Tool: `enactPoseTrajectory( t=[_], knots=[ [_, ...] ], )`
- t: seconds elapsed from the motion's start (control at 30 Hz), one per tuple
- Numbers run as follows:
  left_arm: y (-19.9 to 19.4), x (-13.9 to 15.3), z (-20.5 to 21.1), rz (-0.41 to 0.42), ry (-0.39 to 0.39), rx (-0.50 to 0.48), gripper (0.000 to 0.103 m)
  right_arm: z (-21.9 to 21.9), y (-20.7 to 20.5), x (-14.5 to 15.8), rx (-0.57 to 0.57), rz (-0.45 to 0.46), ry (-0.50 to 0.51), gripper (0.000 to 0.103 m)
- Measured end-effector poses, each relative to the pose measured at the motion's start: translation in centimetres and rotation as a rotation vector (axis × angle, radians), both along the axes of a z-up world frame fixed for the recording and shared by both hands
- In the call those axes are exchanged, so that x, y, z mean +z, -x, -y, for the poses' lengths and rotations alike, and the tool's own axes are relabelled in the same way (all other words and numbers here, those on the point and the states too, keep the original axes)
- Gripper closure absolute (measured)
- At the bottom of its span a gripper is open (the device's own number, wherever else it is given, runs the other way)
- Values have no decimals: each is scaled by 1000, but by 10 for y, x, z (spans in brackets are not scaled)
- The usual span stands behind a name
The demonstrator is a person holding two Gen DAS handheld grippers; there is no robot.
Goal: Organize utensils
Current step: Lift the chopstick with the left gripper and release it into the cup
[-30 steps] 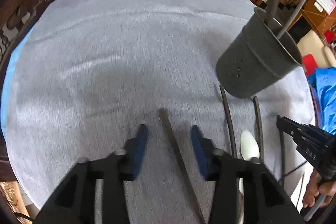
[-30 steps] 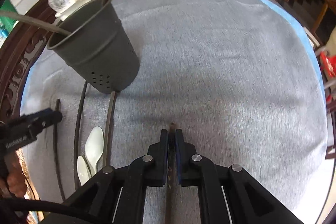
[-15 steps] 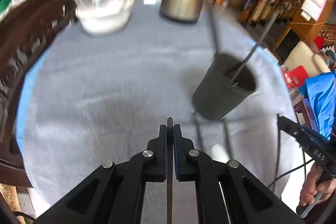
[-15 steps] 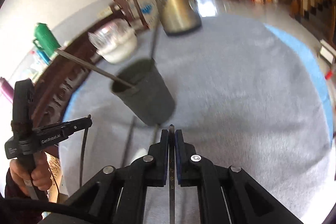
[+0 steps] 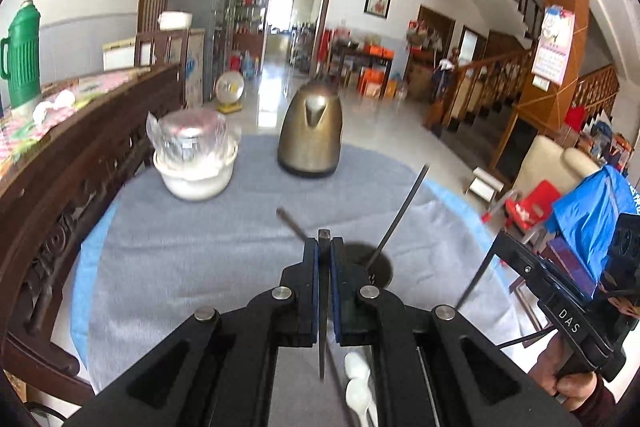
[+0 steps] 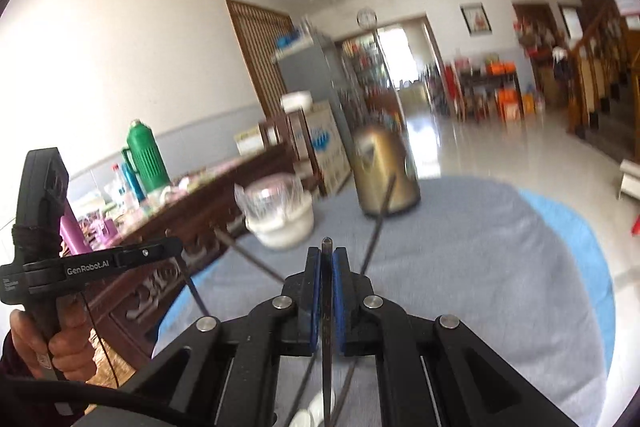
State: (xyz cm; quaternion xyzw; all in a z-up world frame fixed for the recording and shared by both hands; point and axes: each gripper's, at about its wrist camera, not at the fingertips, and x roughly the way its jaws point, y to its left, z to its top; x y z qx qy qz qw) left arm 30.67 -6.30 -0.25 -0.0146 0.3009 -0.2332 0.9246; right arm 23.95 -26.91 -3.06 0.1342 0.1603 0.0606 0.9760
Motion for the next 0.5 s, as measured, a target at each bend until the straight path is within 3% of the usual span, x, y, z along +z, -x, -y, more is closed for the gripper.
enactPoseTrajectory(
  t=[0.2, 0.5],
  knots=[
    [5, 16, 0, 33, 23, 6, 97, -8, 10, 27, -44, 131, 26, 97],
    [8, 44, 16, 70, 28, -13, 97, -4, 4, 62, -73, 197, 8, 97]
  ],
)
